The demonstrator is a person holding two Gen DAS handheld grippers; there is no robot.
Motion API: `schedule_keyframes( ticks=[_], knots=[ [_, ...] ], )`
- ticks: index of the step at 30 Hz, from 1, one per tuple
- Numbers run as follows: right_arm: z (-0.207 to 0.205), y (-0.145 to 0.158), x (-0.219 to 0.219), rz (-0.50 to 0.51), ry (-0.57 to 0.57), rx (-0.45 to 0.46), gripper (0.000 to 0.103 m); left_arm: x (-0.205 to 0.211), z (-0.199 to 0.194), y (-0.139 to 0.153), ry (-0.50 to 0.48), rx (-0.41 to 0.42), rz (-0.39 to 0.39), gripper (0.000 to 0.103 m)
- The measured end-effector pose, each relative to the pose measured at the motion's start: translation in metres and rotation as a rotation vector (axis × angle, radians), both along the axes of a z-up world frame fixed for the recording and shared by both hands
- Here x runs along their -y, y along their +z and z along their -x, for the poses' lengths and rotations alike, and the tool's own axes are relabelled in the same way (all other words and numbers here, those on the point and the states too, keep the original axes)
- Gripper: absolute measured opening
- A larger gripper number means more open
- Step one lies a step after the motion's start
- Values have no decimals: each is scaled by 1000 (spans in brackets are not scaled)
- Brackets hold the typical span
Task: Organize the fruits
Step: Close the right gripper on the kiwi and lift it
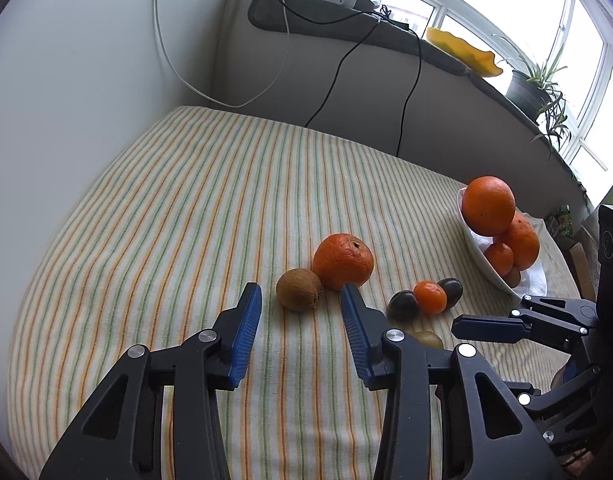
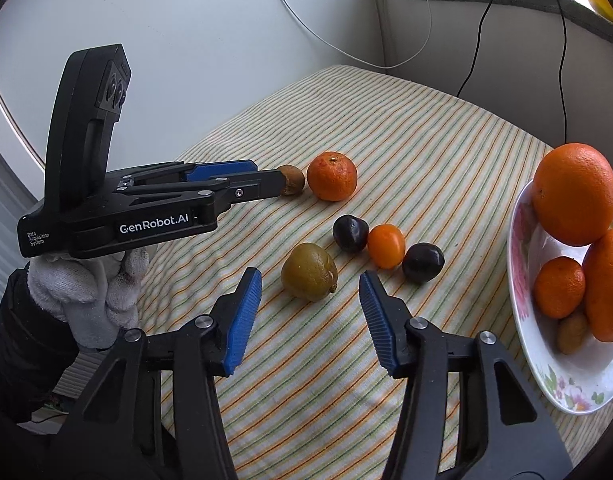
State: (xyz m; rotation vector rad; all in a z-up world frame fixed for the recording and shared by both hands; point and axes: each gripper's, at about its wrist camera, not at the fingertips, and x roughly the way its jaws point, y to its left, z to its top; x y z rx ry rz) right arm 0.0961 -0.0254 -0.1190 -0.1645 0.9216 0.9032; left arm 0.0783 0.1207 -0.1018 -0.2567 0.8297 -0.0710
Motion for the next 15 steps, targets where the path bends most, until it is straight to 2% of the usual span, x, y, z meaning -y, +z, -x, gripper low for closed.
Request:
schedule_keyframes(
  ticks=[5, 10, 15],
  knots=[
    [-4, -7, -10, 11, 2, -7, 53, -1, -5, -5, -8, -18, -1, 36],
    [-7, -12, -18, 14, 9, -19, 48, -2, -7, -8, -11, -27, 7, 36],
    [-7, -16, -23, 28, 15, -15, 41, -1, -9, -11, -19, -37, 0, 27]
  ],
)
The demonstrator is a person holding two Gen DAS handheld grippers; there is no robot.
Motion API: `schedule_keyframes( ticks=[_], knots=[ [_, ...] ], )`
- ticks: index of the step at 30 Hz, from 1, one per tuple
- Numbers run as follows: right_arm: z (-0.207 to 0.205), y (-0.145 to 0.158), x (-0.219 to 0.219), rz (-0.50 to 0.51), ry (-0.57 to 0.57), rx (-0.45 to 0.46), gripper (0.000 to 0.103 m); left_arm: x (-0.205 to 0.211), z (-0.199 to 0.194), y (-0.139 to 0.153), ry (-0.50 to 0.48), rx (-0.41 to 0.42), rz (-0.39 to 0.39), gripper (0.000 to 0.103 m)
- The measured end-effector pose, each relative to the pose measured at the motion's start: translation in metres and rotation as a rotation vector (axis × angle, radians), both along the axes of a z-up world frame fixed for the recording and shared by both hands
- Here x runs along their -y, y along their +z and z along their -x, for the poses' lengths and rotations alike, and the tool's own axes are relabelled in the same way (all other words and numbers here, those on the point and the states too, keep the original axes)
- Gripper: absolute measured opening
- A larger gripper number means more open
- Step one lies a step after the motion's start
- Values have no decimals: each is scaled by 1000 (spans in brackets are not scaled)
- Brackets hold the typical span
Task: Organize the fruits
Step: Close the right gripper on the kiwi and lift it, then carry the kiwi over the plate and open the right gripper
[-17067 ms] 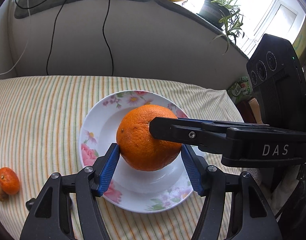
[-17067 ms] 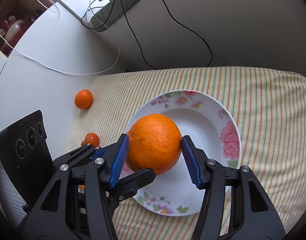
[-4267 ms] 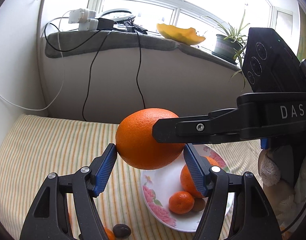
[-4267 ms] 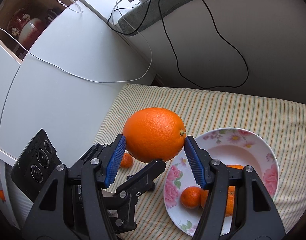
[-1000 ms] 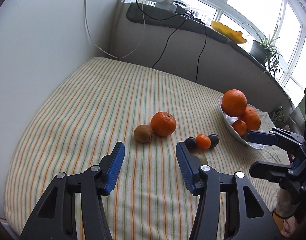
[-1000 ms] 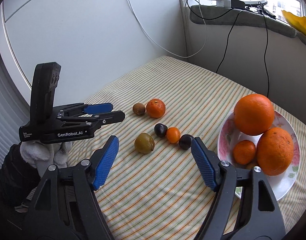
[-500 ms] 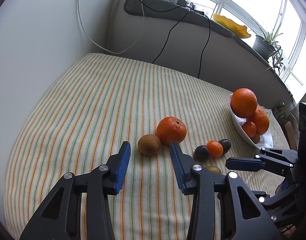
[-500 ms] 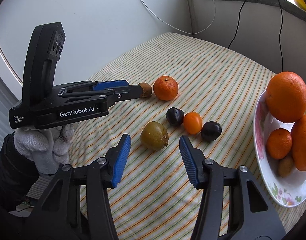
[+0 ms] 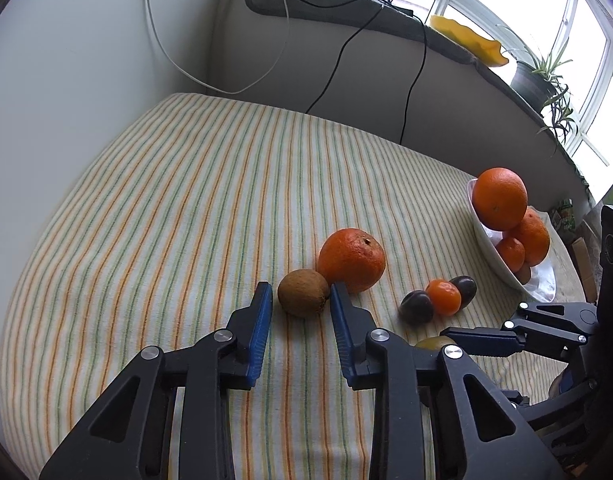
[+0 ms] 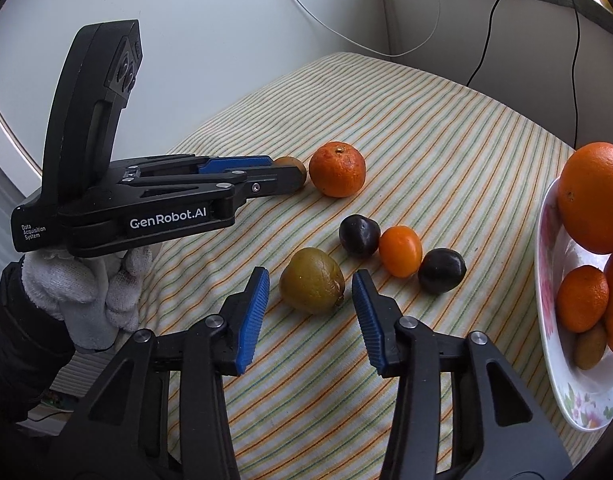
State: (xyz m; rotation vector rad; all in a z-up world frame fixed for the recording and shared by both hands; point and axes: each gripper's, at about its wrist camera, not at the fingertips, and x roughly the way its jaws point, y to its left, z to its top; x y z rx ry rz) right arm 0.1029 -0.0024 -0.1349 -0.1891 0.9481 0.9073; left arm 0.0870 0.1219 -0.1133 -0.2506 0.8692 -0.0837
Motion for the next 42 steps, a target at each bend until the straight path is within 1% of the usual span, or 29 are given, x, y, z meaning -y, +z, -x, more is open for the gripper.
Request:
schedule_keyframes(
  ticks=[2, 8, 18, 27, 42],
  knots=[
    [1, -1, -2, 4, 1, -2, 38, 0, 0, -1, -4, -1, -1, 25],
    [2, -2, 1, 0, -4, -4, 33, 0, 0, 0, -4, 2, -8, 24],
    [8, 1, 14, -20, -16, -8, 32, 3, 6, 7, -3, 21, 6, 24],
    [13, 12, 43, -55, -50, -2, 32, 16, 13, 20, -26, 50, 17, 24],
    [24, 34, 98, -107, -143, 18, 32, 52, 17, 33, -88, 80, 39, 24]
  ],
)
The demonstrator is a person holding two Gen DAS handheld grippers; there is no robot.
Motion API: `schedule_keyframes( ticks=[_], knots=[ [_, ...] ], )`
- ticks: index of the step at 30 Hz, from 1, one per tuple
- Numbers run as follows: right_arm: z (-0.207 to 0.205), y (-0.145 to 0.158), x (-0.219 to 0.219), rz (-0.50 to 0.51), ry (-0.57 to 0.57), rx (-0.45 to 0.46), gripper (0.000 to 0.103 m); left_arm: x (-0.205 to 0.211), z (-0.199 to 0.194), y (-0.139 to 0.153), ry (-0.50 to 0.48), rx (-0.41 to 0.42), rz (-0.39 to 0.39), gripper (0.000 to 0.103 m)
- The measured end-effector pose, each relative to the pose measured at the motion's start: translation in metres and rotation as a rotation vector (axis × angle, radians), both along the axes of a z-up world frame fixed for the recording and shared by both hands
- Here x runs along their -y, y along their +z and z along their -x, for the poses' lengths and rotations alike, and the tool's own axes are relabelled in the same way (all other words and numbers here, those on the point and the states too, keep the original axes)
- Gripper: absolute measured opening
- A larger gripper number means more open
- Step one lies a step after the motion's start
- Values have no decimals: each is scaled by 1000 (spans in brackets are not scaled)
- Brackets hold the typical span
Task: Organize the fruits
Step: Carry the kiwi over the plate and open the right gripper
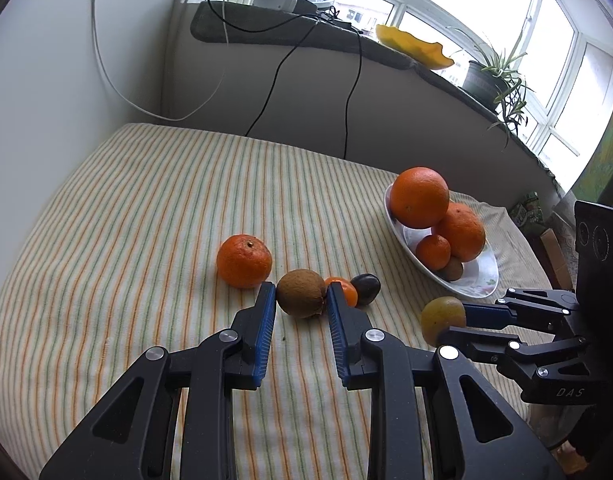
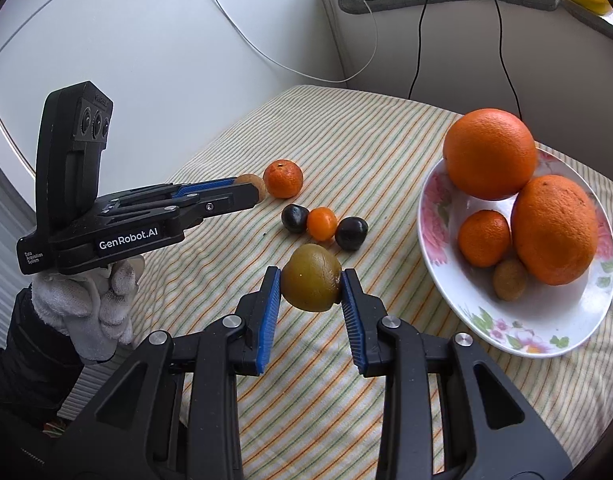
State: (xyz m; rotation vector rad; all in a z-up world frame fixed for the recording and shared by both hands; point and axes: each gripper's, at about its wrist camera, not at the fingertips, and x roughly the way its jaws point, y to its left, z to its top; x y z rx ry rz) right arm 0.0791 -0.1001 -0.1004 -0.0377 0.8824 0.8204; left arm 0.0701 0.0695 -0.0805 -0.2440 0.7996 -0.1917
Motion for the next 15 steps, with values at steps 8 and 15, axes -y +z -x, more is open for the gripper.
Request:
schedule_keyframes(
  ticks=[8, 15],
  knots=[
    [-1, 7, 32, -8, -68, 24, 32, 26, -2, 3, -49, 8, 19, 24],
    [-5, 12, 64, -9, -143, 32, 32, 49, -7, 6, -94, 12, 27, 24]
  ],
)
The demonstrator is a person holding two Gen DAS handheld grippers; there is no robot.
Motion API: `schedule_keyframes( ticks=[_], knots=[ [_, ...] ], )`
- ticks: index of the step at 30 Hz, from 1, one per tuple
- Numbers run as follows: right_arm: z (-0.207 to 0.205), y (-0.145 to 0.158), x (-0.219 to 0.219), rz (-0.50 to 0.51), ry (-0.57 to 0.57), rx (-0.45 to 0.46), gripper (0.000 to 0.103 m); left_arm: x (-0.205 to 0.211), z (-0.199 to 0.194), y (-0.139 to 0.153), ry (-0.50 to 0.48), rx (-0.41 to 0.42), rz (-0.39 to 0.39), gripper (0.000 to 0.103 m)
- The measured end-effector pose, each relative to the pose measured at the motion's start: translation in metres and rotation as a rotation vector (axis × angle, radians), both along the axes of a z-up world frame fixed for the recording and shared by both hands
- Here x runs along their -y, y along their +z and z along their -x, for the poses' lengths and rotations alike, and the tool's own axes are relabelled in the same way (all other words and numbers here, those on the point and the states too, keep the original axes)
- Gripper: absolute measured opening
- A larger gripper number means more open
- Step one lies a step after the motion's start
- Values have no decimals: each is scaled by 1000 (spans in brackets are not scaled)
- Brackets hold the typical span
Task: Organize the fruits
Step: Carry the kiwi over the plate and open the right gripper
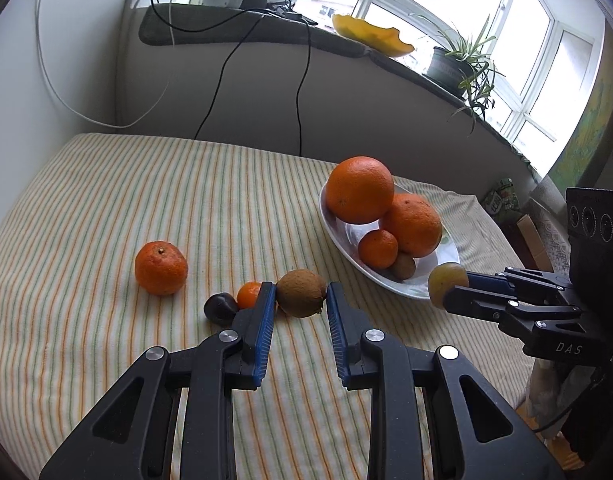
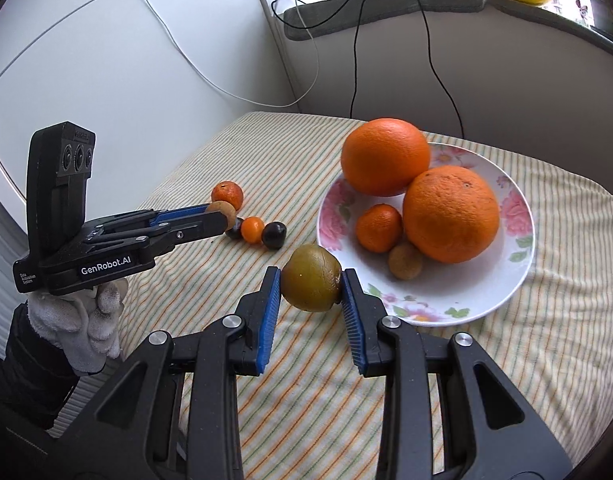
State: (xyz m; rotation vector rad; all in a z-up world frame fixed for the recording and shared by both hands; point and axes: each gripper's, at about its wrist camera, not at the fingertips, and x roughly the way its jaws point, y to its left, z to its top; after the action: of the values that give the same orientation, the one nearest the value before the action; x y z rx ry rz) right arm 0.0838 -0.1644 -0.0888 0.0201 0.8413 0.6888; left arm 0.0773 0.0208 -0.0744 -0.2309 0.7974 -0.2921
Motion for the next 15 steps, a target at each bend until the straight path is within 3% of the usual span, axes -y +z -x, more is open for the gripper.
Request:
schedule_keyframes(
  ticks=[15],
  knots=[
    [-12, -1, 59, 16, -129, -1, 32, 37, -13, 6, -77, 8, 5, 24]
  ],
)
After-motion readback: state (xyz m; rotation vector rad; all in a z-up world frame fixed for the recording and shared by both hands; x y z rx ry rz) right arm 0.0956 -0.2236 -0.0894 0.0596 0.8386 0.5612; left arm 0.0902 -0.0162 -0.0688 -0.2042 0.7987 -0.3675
